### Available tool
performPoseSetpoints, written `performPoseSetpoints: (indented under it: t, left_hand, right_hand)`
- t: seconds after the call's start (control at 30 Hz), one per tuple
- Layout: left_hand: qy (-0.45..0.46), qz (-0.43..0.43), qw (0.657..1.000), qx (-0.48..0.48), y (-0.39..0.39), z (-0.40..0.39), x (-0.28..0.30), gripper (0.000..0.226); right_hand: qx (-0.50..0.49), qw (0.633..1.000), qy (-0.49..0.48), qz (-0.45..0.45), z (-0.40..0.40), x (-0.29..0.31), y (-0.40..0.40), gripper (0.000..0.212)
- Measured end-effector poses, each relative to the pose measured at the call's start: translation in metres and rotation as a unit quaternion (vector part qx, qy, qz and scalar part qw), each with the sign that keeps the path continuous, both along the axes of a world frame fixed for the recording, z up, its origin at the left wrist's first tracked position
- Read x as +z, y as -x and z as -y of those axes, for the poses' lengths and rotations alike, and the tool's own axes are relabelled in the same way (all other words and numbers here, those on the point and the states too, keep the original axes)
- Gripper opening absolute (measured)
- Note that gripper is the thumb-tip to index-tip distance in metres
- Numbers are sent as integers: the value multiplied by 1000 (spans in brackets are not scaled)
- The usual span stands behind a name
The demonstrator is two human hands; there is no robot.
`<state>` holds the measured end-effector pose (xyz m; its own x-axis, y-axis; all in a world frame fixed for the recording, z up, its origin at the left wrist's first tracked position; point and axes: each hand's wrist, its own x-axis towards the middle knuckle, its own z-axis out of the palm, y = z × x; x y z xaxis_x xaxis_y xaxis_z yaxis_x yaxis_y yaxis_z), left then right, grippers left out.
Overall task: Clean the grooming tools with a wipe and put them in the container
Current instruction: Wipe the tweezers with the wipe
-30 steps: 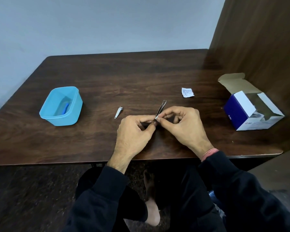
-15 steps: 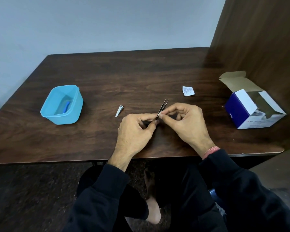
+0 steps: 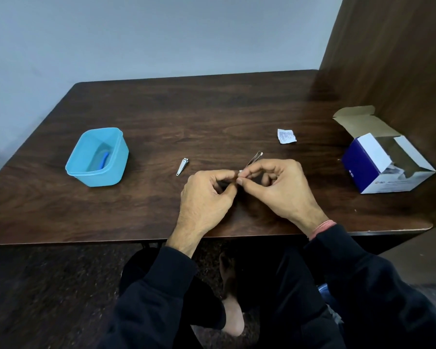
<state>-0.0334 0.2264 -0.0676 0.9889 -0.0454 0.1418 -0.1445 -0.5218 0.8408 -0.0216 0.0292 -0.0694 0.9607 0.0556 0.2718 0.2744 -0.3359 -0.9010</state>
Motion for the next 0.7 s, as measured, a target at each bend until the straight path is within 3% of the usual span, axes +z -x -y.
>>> performPoseSetpoints:
  t: [0.23,0.4,0.6,0.7]
  left_hand:
    - [19,-15,1000,0,-2,0,1,21]
    - [53,-14,998,8,-1,1,3,18]
    - [55,-5,998,16,0,1,5,20]
    - [60,-13,998,25,-1,2,5,19]
  right_hand:
    - [-101,994,30,14,3,-3,-4,13]
    - [-61,997,34,22,1,-1,0,12]
    - [-18,999,-26,10,1,1,2,14]
    - [-48,996,-71,6,2,-2,-4,11]
